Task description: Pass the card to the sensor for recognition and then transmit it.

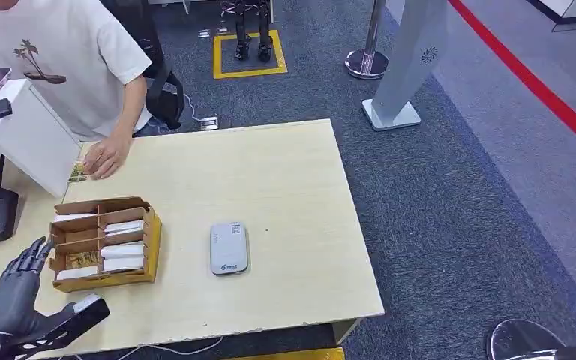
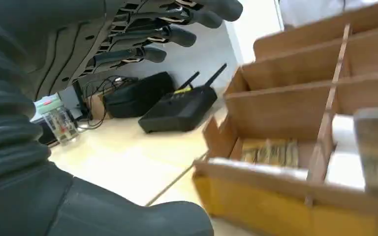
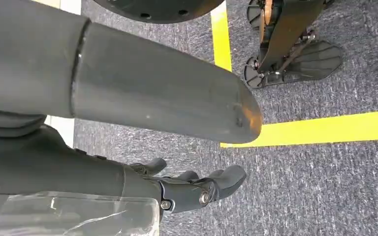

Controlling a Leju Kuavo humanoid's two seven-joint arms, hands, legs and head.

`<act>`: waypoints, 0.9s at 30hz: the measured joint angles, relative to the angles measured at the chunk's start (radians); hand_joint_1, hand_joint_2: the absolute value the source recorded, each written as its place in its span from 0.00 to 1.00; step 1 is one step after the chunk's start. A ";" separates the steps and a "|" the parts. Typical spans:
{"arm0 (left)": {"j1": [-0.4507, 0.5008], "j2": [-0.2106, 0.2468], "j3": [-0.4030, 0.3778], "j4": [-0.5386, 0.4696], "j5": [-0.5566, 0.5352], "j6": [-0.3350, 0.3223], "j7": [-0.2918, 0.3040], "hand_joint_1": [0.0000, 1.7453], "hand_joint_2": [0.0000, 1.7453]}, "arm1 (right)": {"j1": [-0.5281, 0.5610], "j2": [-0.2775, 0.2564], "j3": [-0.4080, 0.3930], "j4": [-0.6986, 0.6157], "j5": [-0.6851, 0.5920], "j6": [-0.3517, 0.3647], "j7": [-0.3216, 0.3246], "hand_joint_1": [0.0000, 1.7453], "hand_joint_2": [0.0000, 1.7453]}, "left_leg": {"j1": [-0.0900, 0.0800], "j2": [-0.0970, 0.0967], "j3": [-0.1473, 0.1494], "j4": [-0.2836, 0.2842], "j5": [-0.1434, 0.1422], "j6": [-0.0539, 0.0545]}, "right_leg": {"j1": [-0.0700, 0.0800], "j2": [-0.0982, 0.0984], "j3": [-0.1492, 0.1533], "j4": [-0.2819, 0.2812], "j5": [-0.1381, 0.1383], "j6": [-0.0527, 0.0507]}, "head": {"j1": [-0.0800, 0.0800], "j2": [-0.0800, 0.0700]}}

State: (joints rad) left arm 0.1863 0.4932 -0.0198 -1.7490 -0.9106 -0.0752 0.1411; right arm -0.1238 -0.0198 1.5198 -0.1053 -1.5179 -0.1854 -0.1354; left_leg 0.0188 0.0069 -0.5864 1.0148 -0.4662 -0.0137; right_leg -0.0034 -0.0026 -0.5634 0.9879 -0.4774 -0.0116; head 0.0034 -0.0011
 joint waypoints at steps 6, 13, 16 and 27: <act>-0.091 -0.014 -0.034 0.058 -0.005 -0.008 -0.021 0.00 1.00 | -0.004 0.000 0.011 0.000 0.000 0.008 -0.002 0.00 0.00 | 0.000 0.000 0.000 0.000 0.000 0.000 | 0.000 0.000 0.000 0.000 0.001 -0.001 | 0.000 0.000; -0.182 -0.018 -0.088 0.126 -0.008 -0.014 -0.030 0.00 1.00 | -0.008 0.000 0.021 0.000 0.001 0.011 0.000 0.00 0.00 | 0.000 0.001 0.000 0.000 0.000 0.000 | 0.000 0.001 0.000 0.000 0.001 -0.001 | 0.001 0.000; -0.199 -0.016 -0.108 0.138 -0.007 -0.014 -0.030 0.00 1.00 | -0.008 0.000 0.027 0.000 0.001 0.010 0.000 0.00 0.00 | 0.000 0.001 0.000 0.000 0.000 0.000 | 0.000 0.001 0.000 0.000 0.001 -0.001 | 0.000 0.000; -0.188 0.005 -0.125 0.143 0.026 -0.019 -0.026 0.00 1.00 | -0.008 0.000 0.035 0.000 0.000 0.001 0.000 0.00 0.00 | 0.000 0.001 0.000 0.000 0.000 0.000 | 0.000 0.001 0.000 0.000 0.001 -0.001 | 0.000 0.000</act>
State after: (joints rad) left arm -0.0013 0.4978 -0.1453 -1.6056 -0.8850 -0.0938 0.1148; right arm -0.1320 -0.0198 1.5545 -0.1053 -1.5182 -0.1846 -0.1354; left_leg 0.0188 0.0078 -0.5862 1.0149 -0.4659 -0.0141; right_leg -0.0034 -0.0017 -0.5636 0.9881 -0.4767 -0.0124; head 0.0038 -0.0011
